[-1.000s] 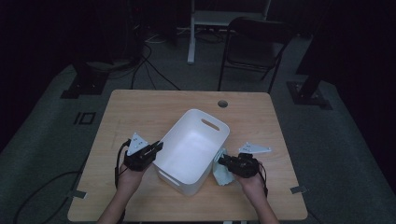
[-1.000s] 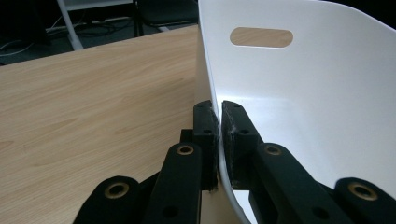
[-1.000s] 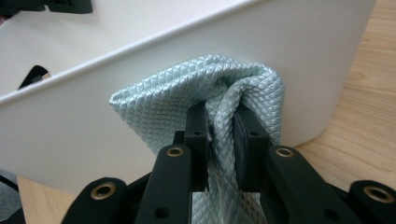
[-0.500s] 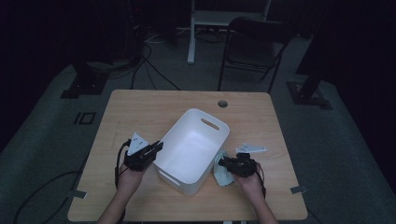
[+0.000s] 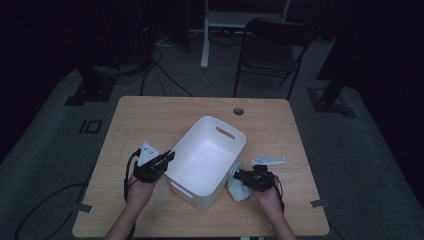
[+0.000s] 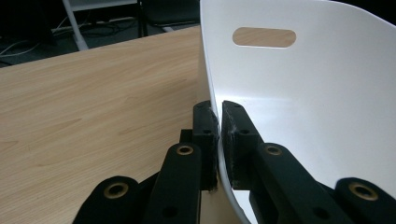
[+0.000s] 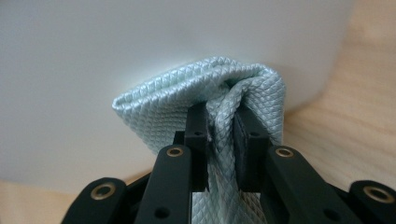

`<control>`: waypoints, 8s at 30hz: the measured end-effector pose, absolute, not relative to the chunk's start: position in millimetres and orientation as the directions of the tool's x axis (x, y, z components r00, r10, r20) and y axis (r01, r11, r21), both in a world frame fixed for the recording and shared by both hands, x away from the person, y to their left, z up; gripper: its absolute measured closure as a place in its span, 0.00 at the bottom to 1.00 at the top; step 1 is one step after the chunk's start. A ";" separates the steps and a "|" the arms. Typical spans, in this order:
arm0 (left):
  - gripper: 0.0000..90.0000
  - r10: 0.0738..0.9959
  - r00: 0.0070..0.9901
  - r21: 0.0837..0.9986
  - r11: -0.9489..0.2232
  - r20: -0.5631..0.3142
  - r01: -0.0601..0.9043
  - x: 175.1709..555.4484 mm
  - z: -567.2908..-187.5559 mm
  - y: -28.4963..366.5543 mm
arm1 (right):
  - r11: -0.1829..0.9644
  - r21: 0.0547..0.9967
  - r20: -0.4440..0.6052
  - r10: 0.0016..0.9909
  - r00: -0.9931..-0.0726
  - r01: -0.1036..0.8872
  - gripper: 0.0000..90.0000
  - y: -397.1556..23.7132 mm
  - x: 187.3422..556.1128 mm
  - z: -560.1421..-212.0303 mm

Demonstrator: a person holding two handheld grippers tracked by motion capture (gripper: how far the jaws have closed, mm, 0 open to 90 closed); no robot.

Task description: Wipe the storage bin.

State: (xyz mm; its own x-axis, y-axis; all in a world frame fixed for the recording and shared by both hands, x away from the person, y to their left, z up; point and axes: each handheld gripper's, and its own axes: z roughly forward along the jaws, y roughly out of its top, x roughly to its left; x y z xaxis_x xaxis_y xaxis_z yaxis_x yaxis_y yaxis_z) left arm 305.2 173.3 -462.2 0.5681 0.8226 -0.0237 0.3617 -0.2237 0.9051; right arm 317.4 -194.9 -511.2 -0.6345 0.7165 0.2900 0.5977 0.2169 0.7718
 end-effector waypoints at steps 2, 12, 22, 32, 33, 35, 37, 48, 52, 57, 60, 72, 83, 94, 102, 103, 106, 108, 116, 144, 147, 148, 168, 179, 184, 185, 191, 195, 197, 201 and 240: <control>0.94 0.821 0.571 0.905 -0.224 -0.025 0.362 306.0 -462.2 172.9 | 0.199 0.806 0.287 0.692 -0.663 0.557 0.87 -195.9 308.0 -498.1; 0.94 0.807 0.590 0.903 -0.232 -0.029 0.362 307.6 -461.9 172.9 | 0.179 0.864 0.254 0.654 -0.712 0.472 0.87 -189.2 289.3 -477.0; 0.94 0.811 0.584 0.903 -0.237 -0.020 0.360 308.3 -461.7 170.9 | 0.195 0.831 0.271 0.675 -0.686 0.521 0.86 -190.7 301.0 -492.8; 0.94 0.815 0.580 0.904 -0.232 -0.022 0.360 308.3 -461.8 169.6 | 0.190 0.800 0.312 0.679 -0.665 0.569 0.86 -194.8 314.6 -509.4; 0.94 0.815 0.579 0.904 -0.234 -0.019 0.359 308.4 -461.8 169.4 | 0.192 0.798 0.311 0.681 -0.663 0.572 0.86 -194.6 314.9 -510.1; 0.94 0.816 0.578 0.904 -0.232 -0.021 0.360 308.3 -461.8 169.4 | 0.203 0.791 0.303 0.690 -0.657 0.577 0.86 -194.1 316.3 -513.5; 0.94 0.816 0.578 0.903 -0.233 -0.021 0.361 308.2 -461.8 169.5 | 0.212 0.782 0.298 0.698 -0.651 0.586 0.86 -193.7 318.3 -517.9; 0.94 0.828 0.561 0.904 -0.227 -0.016 0.362 307.5 -461.9 168.5 | 0.246 0.734 0.292 0.727 -0.621 0.633 0.86 -190.6 325.6 -531.7; 0.94 0.834 0.551 0.906 -0.220 -0.018 0.361 306.9 -462.2 168.0 | 0.247 0.752 0.288 0.711 -0.641 0.611 0.86 -190.4 319.6 -522.9; 0.94 0.837 0.547 0.906 -0.221 -0.014 0.361 306.6 -462.1 167.4 | 0.200 0.809 0.310 0.654 -0.690 0.553 0.86 -191.2 301.5 -494.4; 0.94 0.831 0.556 0.905 -0.228 -0.011 0.359 307.2 -461.9 167.7 | 0.183 0.842 0.297 0.630 -0.718 0.508 0.86 -188.5 291.4 -477.2; 0.93 0.816 0.578 0.907 -0.229 -0.020 0.354 308.7 -462.3 168.6 | 0.203 0.828 0.280 0.659 -0.698 0.523 0.86 -185.4 297.6 -490.4; 0.93 0.821 0.571 0.906 -0.228 -0.019 0.357 309.2 -462.2 167.2 | 0.221 0.791 0.289 0.688 -0.666 0.571 0.86 -187.8 308.4 -509.4; 0.94 0.841 0.542 0.907 -0.219 -0.012 0.361 307.9 -462.1 164.6 | 0.250 0.737 0.298 0.714 -0.633 0.628 0.87 -186.5 316.3 -529.2; 0.94 0.841 0.540 0.906 -0.218 -0.014 0.364 308.5 -461.9 164.3 | 0.246 0.796 0.274 0.670 -0.690 0.554 0.87 -192.8 284.9 -499.1; 0.94 0.842 0.540 0.905 -0.218 -0.015 0.365 308.5 -461.9 164.2 | 0.237 0.804 0.275 0.666 -0.694 0.546 0.87 -194.6 280.9 -495.8; 0.94 0.841 0.540 0.905 -0.217 -0.017 0.366 308.8 -461.9 164.2 | 0.220 0.818 0.280 0.655 -0.702 0.531 0.87 -197.5 274.6 -489.8; 0.94 0.840 0.543 0.905 -0.218 -0.017 0.365 309.1 -461.9 164.1 | 0.197 0.840 0.287 0.630 -0.721 0.506 0.87 -197.7 268.7 -481.1; 0.94 0.831 0.557 0.904 -0.222 -0.021 0.366 310.0 -461.6 163.8 | 0.225 0.853 0.248 0.620 -0.744 0.472 0.87 -179.5 270.7 -478.7; 0.93 0.827 0.561 0.905 -0.217 -0.028 0.366 310.3 -462.0 163.3 | 0.263 0.759 0.294 0.678 -0.674 0.596 0.86 -179.2 300.6 -526.8; 0.93 0.830 0.558 0.905 -0.219 -0.024 0.365 310.0 -462.0 162.9 | 0.270 0.744 0.298 0.684 -0.666 0.611 0.86 -178.7 303.4 -532.4; 0.93 0.834 0.551 0.905 -0.218 -0.021 0.365 309.6 -462.0 162.3 | 0.266 0.733 0.310 0.689 -0.655 0.627 0.86 -179.1 305.8 -536.8; 0.94 0.856 0.517 0.906 -0.214 -0.006 0.365 307.7 -462.0 159.4 | 0.194 0.870 0.288 0.548 -0.786 0.454 0.87 -181.3 254.0 -468.5; 0.93 0.835 0.550 0.910 -0.204 -0.030 0.360 309.9 -462.9 161.8 | 0.217 0.850 0.288 0.572 -0.768 0.480 0.86 -167.7 260.8 -478.7; 0.93 0.833 0.553 0.909 -0.210 -0.026 0.359 310.1 -462.7 161.9 | 0.234 0.841 0.283 0.579 -0.765 0.488 0.86 -167.1 262.6 -485.2; 0.93 0.833 0.553 0.909 -0.210 -0.026 0.359 310.1 -462.7 161.9 | 0.234 0.841 0.283 0.579 -0.765 0.488 0.86 -167.1 262.6 -485.2; 0.93 0.835 0.550 0.909 -0.210 -0.024 0.359 309.9 -462.7 161.2 | 0.267 0.819 0.273 0.597 -0.754 0.507 0.86 -166.7 267.1 -498.4; 0.93 0.835 0.550 0.909 -0.214 -0.020 0.359 309.8 -462.6 160.9 | 0.281 0.802 0.274 0.611 -0.743 0.527 0.86 -168.0 272.0 -507.3; 0.93 0.835 0.551 0.908 -0.217 -0.017 0.358 309.8 -462.4 160.7 | 0.287 0.795 0.275 0.615 -0.739 0.534 0.86 -168.0 273.7 -510.3; 0.93 0.835 0.551 0.908 -0.218 -0.017 0.358 309.7 -462.5 160.7 | 0.315 0.753 0.279 0.642 -0.714 0.578 0.86 -168.0 283.7 -528.0; 0.91 0.821 0.571 0.906 -0.229 -0.016 0.355 310.9 -462.4 158.6 | 0.216 0.830 0.286 0.627 -0.725 0.514 0.86 -184.4 291.4 -495.9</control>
